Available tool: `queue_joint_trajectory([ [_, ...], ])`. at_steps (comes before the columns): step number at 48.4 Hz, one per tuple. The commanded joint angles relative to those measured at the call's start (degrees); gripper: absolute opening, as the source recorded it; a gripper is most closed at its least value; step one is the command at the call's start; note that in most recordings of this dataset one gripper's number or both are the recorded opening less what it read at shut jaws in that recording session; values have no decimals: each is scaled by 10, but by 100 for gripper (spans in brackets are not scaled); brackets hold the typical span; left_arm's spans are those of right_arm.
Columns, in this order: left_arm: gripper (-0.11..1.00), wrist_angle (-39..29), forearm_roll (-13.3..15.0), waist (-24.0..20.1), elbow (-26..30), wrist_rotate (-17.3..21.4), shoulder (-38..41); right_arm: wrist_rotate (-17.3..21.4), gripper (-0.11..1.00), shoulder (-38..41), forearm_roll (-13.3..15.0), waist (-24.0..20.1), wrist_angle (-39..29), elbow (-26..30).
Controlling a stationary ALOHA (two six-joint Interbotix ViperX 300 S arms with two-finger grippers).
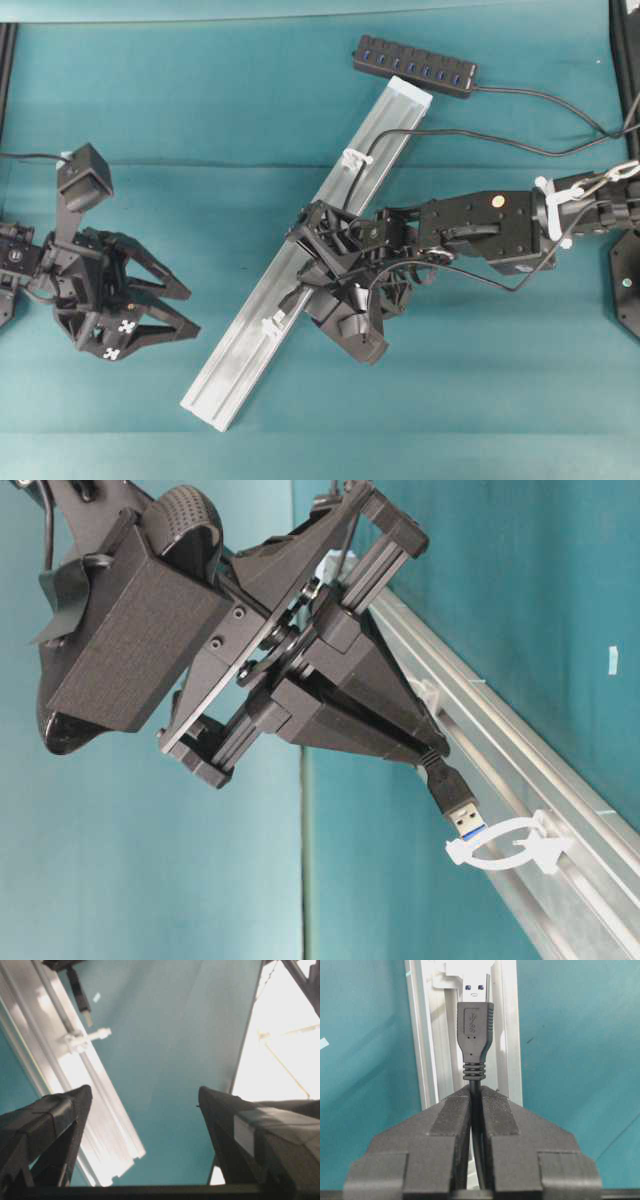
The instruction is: Pass the USB cable through three rings with both arms.
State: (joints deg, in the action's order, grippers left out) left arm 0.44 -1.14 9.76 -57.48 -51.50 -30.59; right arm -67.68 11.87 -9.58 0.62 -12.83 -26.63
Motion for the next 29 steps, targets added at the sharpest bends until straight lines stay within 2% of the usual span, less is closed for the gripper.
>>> queue_joint_trajectory([
  [1, 93, 2, -4, 10, 5, -1, -2, -4, 7, 4, 1, -4, 2, 9],
  [29, 93, 6, -4, 17, 11, -2, 5, -4, 7, 25, 1, -17, -2, 26],
])
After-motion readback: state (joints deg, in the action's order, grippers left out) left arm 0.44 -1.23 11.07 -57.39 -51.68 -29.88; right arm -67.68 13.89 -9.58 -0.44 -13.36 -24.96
